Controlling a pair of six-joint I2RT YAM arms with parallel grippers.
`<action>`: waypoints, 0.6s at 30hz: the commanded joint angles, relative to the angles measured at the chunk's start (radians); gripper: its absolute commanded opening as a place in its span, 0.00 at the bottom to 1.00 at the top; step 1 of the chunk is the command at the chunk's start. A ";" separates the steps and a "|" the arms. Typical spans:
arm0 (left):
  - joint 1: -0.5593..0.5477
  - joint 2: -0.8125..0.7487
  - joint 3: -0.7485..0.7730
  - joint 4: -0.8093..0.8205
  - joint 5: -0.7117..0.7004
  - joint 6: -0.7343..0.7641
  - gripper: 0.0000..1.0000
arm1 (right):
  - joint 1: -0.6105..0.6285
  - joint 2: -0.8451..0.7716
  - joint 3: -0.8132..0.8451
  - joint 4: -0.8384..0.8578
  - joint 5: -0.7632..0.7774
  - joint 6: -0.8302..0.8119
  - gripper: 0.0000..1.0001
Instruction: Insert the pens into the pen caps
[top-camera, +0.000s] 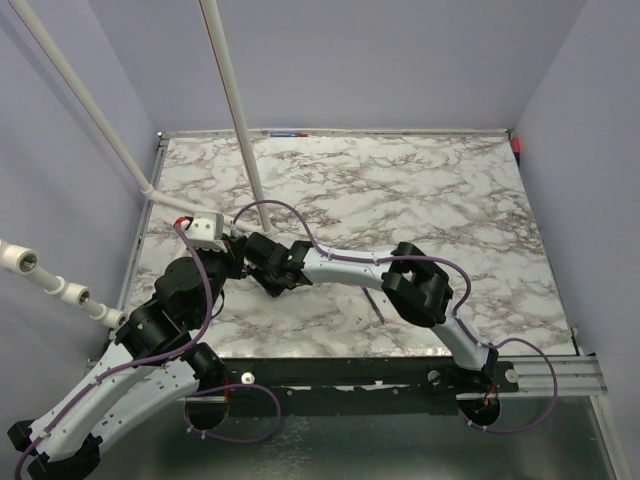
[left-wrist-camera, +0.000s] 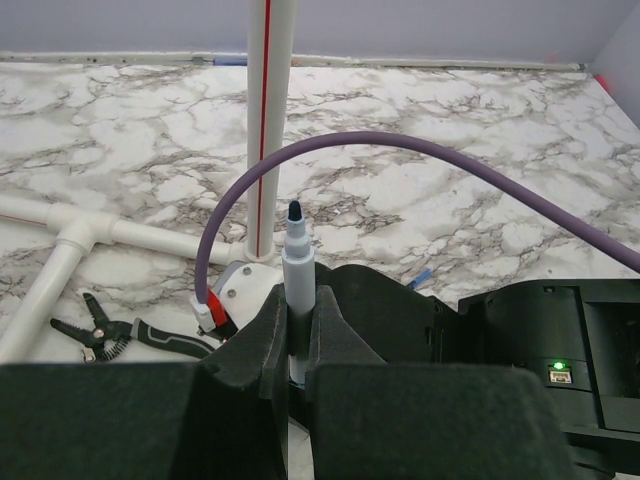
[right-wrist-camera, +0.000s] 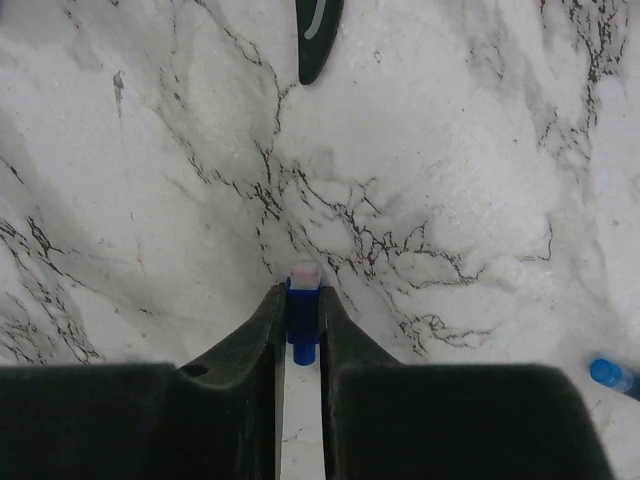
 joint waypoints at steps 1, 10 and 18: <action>0.006 -0.010 -0.006 0.009 0.026 0.013 0.00 | 0.014 0.045 0.011 -0.050 0.039 -0.015 0.08; 0.009 -0.005 -0.006 0.009 0.040 0.014 0.00 | 0.014 -0.015 -0.027 -0.014 0.034 0.009 0.01; 0.012 0.007 -0.005 0.009 0.054 0.014 0.00 | 0.014 -0.172 -0.130 0.031 0.046 0.048 0.01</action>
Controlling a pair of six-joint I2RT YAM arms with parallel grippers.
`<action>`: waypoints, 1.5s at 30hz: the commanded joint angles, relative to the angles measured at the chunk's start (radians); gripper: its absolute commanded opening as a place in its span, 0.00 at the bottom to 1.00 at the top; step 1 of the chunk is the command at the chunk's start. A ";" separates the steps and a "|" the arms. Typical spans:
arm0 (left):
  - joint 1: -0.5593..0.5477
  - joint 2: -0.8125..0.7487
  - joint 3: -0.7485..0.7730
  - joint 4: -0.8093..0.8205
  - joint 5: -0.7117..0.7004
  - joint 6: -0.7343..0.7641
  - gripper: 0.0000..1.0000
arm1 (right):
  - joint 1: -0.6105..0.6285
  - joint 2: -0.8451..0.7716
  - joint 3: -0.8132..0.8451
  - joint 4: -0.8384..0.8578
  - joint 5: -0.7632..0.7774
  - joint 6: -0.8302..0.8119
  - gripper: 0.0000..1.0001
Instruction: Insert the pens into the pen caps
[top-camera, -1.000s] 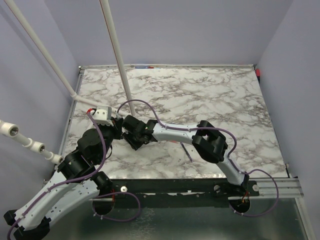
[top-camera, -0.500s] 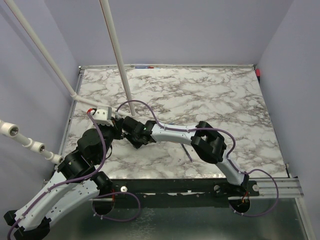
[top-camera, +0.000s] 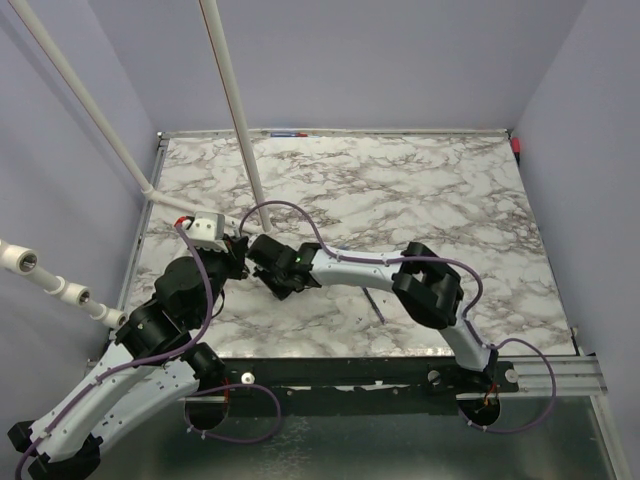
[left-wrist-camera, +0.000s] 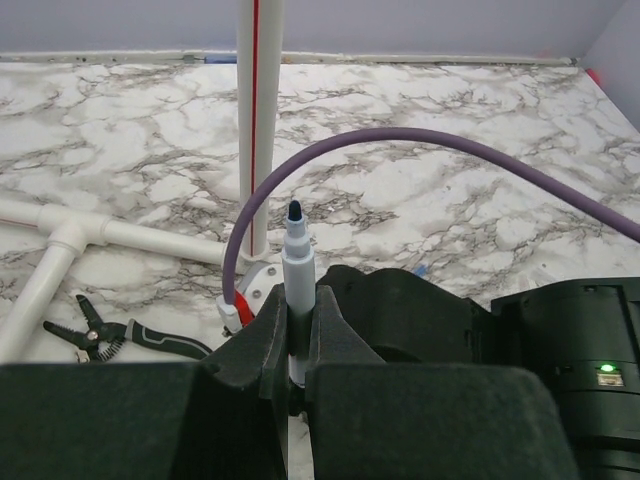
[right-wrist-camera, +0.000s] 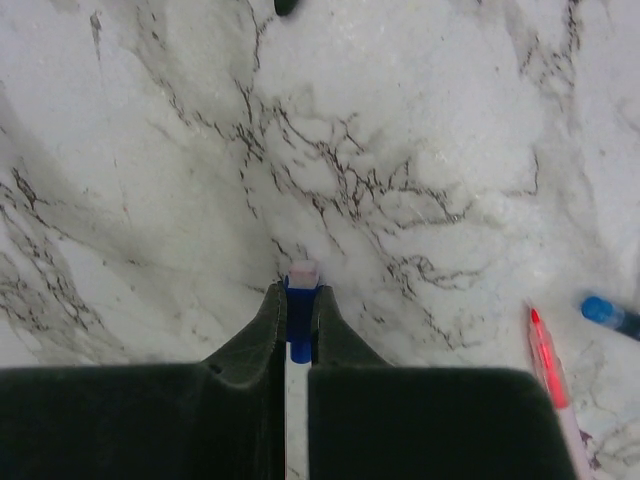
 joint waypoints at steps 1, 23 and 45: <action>0.005 0.006 -0.005 0.009 0.027 0.012 0.00 | 0.010 -0.136 -0.068 0.021 0.033 0.030 0.01; 0.005 0.215 0.103 0.045 0.383 -0.023 0.00 | 0.008 -0.752 -0.499 0.062 0.236 0.098 0.01; 0.004 0.405 0.030 0.264 1.065 -0.035 0.00 | 0.007 -1.265 -0.674 0.250 0.334 0.121 0.01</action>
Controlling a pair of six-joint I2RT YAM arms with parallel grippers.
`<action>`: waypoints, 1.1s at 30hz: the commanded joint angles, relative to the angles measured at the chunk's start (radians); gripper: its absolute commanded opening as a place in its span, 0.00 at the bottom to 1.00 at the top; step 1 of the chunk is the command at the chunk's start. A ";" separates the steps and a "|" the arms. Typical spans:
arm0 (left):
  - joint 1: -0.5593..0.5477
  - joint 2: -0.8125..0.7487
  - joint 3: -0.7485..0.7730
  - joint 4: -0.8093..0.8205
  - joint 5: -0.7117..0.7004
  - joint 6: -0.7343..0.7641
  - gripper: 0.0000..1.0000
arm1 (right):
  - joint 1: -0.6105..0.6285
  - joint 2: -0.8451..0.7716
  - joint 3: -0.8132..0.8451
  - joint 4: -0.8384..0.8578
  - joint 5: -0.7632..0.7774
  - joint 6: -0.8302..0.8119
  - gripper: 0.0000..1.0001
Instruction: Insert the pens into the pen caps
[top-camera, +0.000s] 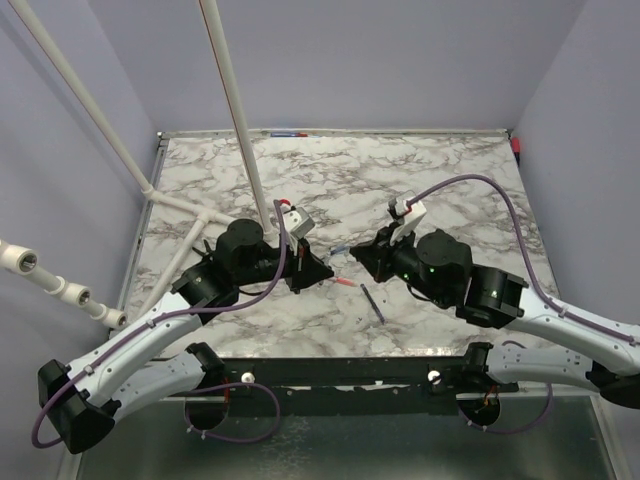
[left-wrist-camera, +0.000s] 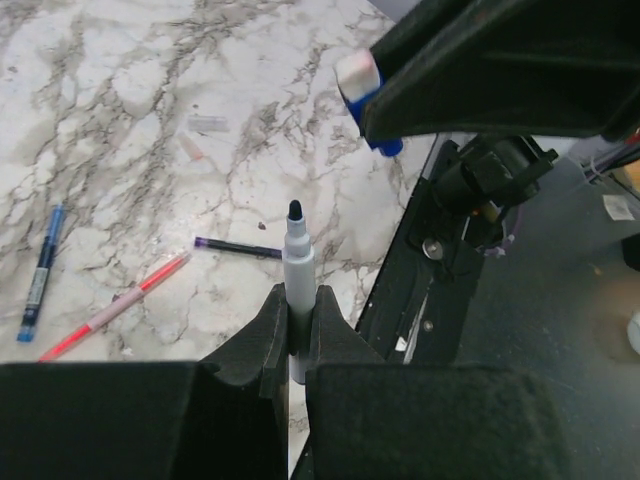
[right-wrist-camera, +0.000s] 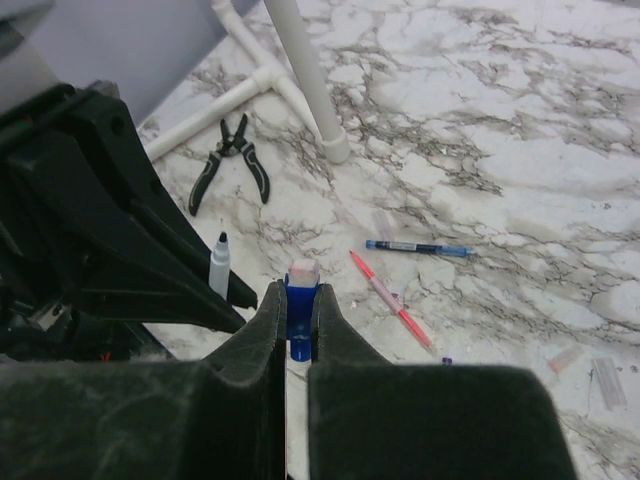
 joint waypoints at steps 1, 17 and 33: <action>0.004 0.000 -0.032 0.056 0.135 0.001 0.00 | 0.007 -0.053 -0.024 0.112 0.032 0.008 0.01; 0.004 -0.048 -0.080 0.150 0.296 -0.045 0.00 | 0.007 -0.075 -0.152 0.604 -0.190 0.030 0.01; 0.004 -0.143 -0.116 0.211 0.301 -0.063 0.00 | 0.007 -0.039 -0.223 0.792 -0.359 0.069 0.01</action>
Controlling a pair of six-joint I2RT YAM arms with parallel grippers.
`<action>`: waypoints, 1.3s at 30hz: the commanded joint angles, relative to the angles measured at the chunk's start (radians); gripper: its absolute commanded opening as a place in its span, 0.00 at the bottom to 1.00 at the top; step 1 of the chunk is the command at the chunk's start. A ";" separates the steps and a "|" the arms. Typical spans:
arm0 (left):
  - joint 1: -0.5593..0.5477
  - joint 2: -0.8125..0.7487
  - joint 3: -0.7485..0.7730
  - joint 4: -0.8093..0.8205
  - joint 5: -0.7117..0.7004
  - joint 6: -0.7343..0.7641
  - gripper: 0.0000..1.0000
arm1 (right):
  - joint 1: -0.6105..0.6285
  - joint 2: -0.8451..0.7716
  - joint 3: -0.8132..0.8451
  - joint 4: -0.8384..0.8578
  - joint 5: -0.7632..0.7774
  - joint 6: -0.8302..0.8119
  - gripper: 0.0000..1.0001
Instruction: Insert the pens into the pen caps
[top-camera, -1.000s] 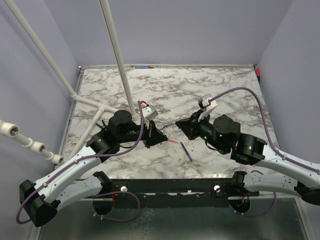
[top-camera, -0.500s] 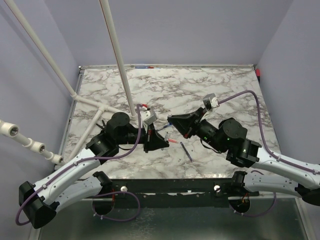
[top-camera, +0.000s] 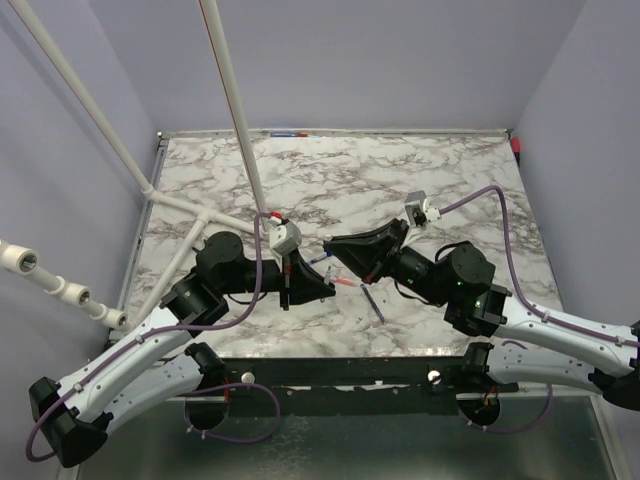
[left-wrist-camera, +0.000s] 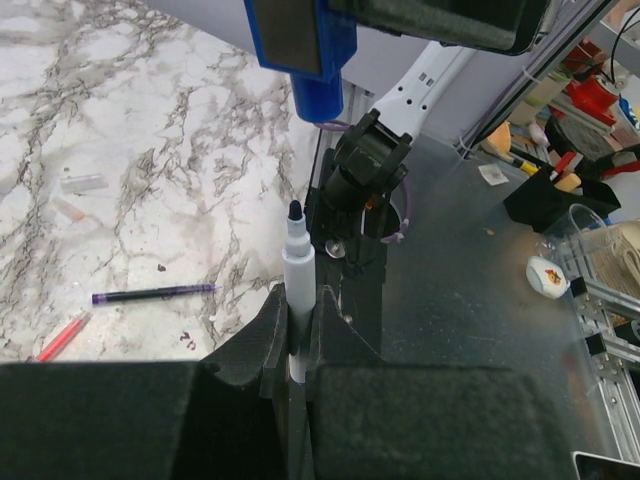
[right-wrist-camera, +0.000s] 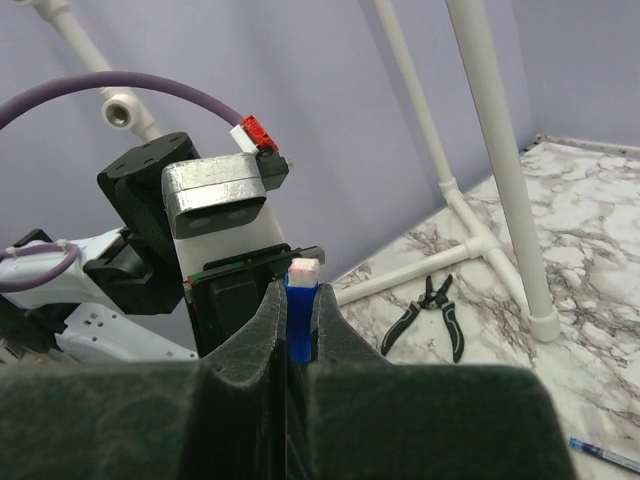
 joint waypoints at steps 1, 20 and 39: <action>0.004 -0.041 -0.033 0.071 0.022 -0.011 0.00 | 0.007 0.012 -0.025 0.091 -0.074 0.023 0.01; 0.005 -0.085 -0.077 0.181 0.040 -0.064 0.00 | 0.007 0.015 -0.049 0.138 -0.137 0.012 0.01; 0.010 -0.100 -0.092 0.223 0.042 -0.086 0.00 | 0.007 0.013 -0.070 0.140 -0.141 0.012 0.01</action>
